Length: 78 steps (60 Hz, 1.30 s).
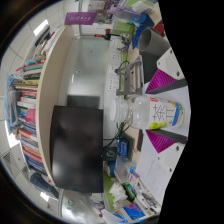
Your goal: Pour water
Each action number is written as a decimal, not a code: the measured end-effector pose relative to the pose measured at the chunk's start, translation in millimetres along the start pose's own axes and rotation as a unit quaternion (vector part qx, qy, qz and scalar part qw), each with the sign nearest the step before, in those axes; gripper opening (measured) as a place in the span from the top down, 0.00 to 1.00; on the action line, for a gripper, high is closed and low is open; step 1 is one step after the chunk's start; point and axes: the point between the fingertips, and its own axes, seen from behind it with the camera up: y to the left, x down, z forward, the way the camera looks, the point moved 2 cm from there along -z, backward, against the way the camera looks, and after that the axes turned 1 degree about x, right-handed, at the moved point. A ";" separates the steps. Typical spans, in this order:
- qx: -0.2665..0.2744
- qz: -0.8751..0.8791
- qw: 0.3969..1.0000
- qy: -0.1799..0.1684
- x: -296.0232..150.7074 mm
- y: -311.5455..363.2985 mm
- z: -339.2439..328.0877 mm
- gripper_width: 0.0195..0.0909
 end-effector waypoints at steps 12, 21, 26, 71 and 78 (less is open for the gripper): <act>-0.027 0.001 1.000 -0.012 -0.6 6.7 5.4 0.60; -0.043 0.047 0.998 -0.003 -1.6 3.6 4.4 0.66; -0.064 0.099 0.993 0.008 -9.4 -1.8 -0.3 0.66; -0.121 0.755 0.645 0.003 -99.0 -105.5 -5.1 0.67; -0.113 0.786 0.607 0.003 -91.1 -115.4 -4.8 0.68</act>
